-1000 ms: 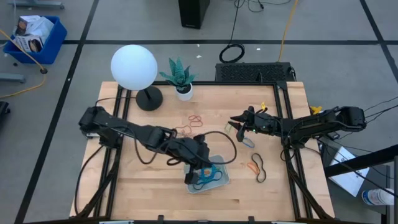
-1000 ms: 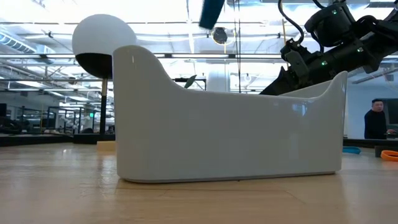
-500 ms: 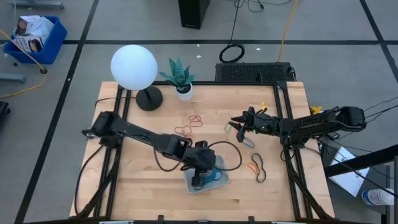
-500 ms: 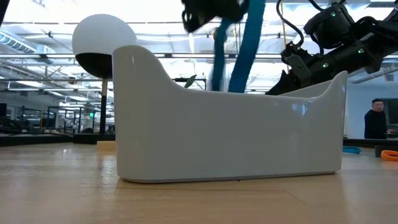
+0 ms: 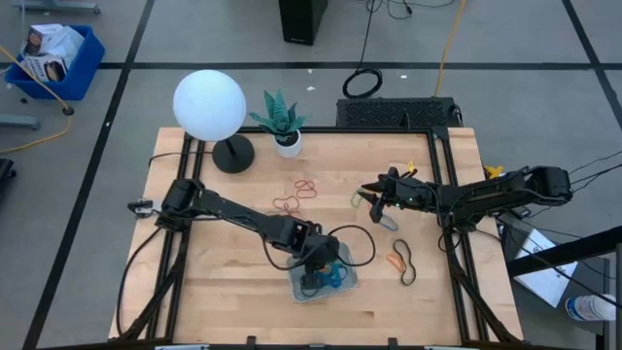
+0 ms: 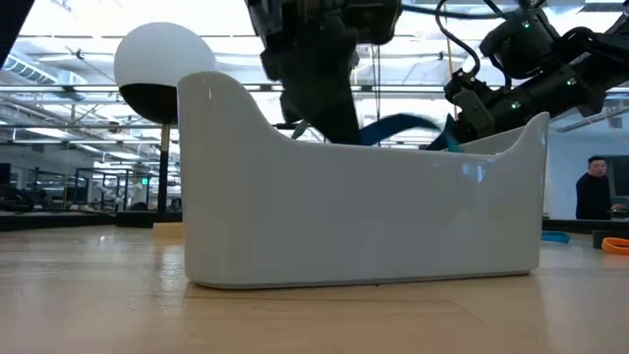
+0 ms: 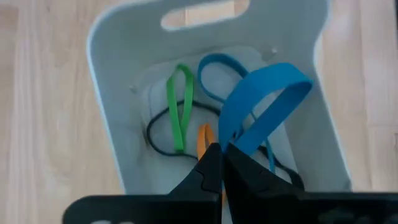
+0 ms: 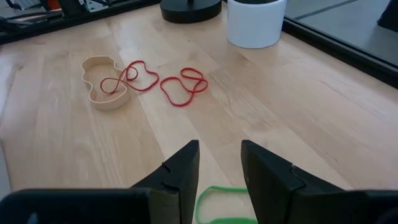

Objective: Pick and place rubber bands into bin
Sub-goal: Put the left blue rubber band into the gray bin, then put the brown rubber band into the gray bin

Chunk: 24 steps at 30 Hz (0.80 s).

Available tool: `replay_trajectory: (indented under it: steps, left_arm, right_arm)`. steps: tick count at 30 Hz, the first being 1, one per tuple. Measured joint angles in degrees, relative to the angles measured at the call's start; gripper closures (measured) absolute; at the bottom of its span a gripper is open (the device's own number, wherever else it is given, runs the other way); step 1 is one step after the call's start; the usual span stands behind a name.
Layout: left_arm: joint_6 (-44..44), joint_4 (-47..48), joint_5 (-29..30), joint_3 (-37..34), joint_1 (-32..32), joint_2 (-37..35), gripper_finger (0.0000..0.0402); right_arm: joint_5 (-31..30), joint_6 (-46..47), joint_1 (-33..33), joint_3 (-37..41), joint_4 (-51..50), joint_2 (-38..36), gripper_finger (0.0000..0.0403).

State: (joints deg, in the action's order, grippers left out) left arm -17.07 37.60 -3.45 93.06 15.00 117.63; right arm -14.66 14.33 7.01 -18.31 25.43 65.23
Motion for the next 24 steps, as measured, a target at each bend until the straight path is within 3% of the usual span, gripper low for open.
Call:
replay_trajectory:
  steps: [10,18,24]
  left_arm:
    - [-0.16,0.26,-0.14,-0.04,0.01,0.83,0.0396]
    - [-1.31,-0.1,-0.12,-0.04,0.02,0.83,0.0349]
    - [-1.46,-0.13,-0.12,-0.04,0.0,0.83,0.0352]
  right_arm:
    - [-0.01,0.0,0.0,0.0,-0.68,0.02,0.0289]
    - [-0.01,0.0,0.0,0.0,-0.52,0.01,0.0289]
    - [0.0,0.0,0.0,0.0,-0.5,0.01,0.0289]
